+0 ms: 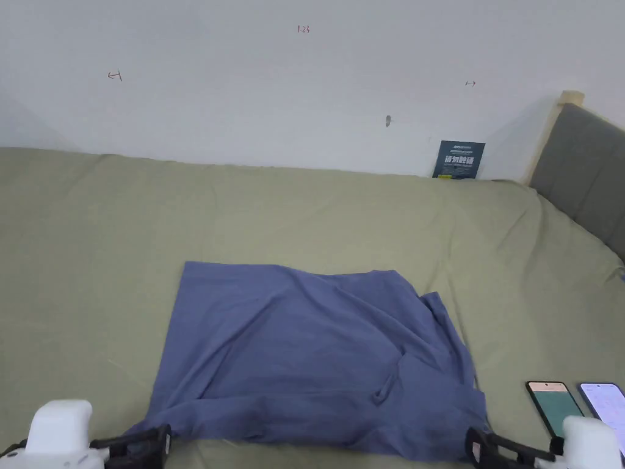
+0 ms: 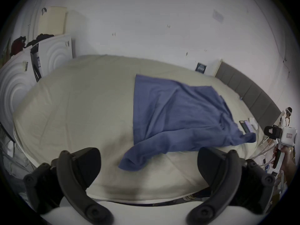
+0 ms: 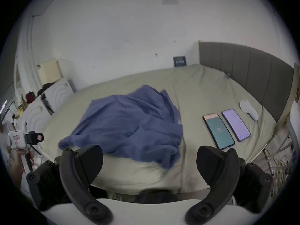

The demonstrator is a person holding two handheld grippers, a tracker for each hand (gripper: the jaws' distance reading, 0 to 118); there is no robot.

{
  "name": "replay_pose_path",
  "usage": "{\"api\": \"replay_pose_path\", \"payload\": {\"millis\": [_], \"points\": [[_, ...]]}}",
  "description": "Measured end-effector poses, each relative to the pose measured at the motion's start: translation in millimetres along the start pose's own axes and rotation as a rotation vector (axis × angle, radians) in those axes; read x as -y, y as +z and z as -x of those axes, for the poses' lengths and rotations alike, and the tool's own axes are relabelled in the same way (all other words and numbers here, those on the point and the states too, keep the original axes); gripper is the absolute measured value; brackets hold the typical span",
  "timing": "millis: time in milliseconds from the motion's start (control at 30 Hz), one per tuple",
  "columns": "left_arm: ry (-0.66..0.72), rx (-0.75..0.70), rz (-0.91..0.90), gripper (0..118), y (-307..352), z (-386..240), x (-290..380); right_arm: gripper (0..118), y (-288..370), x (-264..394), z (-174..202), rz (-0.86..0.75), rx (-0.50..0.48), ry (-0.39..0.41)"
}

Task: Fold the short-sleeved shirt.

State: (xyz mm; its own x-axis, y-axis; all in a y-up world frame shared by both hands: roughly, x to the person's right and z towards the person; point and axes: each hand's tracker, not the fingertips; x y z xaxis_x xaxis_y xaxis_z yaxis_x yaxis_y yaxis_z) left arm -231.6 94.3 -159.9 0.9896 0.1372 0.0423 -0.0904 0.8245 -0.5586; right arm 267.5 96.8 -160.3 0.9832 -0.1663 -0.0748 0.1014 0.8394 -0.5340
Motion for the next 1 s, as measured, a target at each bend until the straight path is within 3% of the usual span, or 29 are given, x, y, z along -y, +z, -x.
{"api": "replay_pose_path", "payload": {"millis": [133, 200, 233, 267, 300, 333, 433, 533, 633, 667, 733, 767, 1000], "points": [[-0.105, -0.052, -0.137, 118, 23, -3, 40, 113, 45, 28, 34, -0.115, -0.023, 0.124], [-0.086, -0.059, -0.098, 110, 31, -9, 49, 89, 56, 43, 47, -0.141, 0.03, 0.164], [-0.083, -0.065, -0.091, 103, 33, -10, 52, 81, 60, 46, 51, -0.118, 0.055, 0.182], [-0.067, -0.028, -0.069, 103, 34, -7, 54, 81, 61, 51, 53, -0.09, 0.067, 0.194], [-0.082, -0.025, -0.049, 61, 31, -6, 56, 48, 60, 55, 54, -0.056, 0.081, 0.195], [-0.082, -0.042, 0.011, 0, 33, -14, 47, 2, 58, 58, 54, -0.027, 0.102, 0.184], [-0.097, -0.059, 0.048, 0, 31, -18, 45, 0, 60, 59, 45, -0.01, 0.024, 0.114], [-0.096, -0.076, 0.074, 0, -2, 4, 41, 0, 62, 60, 45, -0.012, 0.067, 0.118], [-0.105, -0.084, 0.136, 3, -38, 21, 32, 0, 63, 57, 37, -0.008, 0.066, 0.036], [-0.111, -0.084, 0.165, 30, -52, 27, 31, 0, 62, 57, 37, -0.003, 0.068, 0.024], [-0.113, -0.104, 0.235, 108, -79, 36, 28, 0, 61, 59, 38, 0.007, 0.091, 0.017], [-0.105, -0.096, 0.264, 118, -90, 40, 27, 0, 61, 54, 34, 0.009, 0.092, 0.017], [-0.091, -0.031, 0.323, 117, -126, 56, 27, 0, 59, 55, 27, 0.033, 0.118, 0.008]]}}
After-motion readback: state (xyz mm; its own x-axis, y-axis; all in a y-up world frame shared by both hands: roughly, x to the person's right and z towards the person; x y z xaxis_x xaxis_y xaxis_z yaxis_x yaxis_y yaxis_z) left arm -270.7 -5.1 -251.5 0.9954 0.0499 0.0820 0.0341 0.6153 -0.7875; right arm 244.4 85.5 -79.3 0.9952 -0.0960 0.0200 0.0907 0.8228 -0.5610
